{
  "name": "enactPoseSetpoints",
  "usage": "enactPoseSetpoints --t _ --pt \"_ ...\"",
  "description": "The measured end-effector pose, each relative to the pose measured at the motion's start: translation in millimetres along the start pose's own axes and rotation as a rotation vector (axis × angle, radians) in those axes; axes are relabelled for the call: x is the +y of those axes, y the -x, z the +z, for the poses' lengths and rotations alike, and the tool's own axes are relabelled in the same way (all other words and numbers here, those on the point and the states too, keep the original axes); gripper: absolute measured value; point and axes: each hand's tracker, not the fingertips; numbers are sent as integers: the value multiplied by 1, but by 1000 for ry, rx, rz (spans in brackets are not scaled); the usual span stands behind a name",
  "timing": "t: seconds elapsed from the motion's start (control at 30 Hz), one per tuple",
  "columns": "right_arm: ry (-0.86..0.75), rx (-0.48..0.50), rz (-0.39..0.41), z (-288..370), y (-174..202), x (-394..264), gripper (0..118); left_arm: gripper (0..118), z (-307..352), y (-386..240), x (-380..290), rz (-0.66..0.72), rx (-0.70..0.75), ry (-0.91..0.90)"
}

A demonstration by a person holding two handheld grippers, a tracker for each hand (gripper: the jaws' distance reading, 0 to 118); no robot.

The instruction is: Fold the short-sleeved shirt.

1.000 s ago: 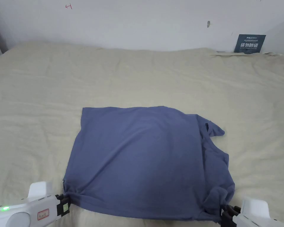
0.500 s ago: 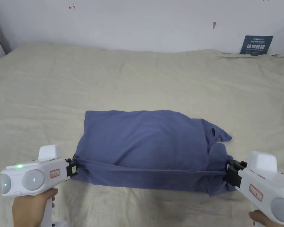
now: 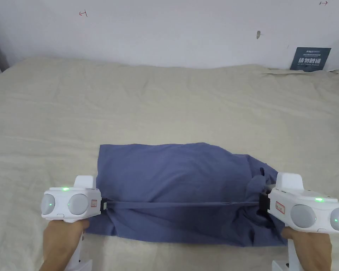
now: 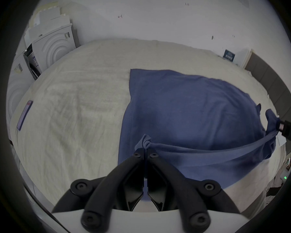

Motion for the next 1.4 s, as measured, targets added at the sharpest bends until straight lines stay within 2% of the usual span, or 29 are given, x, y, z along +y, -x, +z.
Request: enactPoseSetpoints --t 0.23,0.37,0.4,0.47,0.5,0.53,0.57,0.6,0.63,0.67,0.83,0.97,1.07,1.2,1.23,1.33,1.4 --pt "111 -30 -19 -33 2 -11 5 0 -12 -6 1 -12 10 39" --pt "111 -42 14 -33 1 -15 6 1 -4 -6 4 11 2 45" --pt "106 -42 14 -30 1 -13 6 7 -3 -5 5 20 2 43" --pt "88 -24 6 -22 -2 -10 9 28 5 -3 6 64 -35 15" --pt "67 -7 0 -15 -3 -7 16 48 10 -1 7 84 -63 2" --pt "34 2 -5 -6 -3 -6 29 64 15 0 7 94 -67 -7" --pt "4 2 -5 4 -4 -4 53 76 22 -1 8 100 -66 -26" --pt "-33 3 -3 15 -4 -2 71 93 31 -2 9 101 -60 -60" --pt "-69 5 -4 26 -5 0 82 104 41 -2 10 93 -53 -103" --pt "-95 9 -6 37 -5 3 87 110 50 -3 10 89 -50 -134" --pt "-266 38 -27 106 -7 9 87 110 105 -7 12 34 -66 -297" --pt "-386 35 5 154 -2 6 87 110 139 -13 3 -28 -31 -403" --pt "-428 42 28 180 2 -3 92 112 154 -17 -10 -56 -44 -430" --pt "-528 -31 75 207 13 -22 95 110 167 -22 -37 -47 -66 -532" --pt "-543 -55 91 208 14 -26 95 107 169 -23 -43 -33 -59 -555" --pt "-576 -71 88 218 17 -40 92 81 170 -29 -64 -17 -27 -604" --pt "-581 -73 81 217 15 -45 70 59 171 -30 -73 -6 -27 -603"
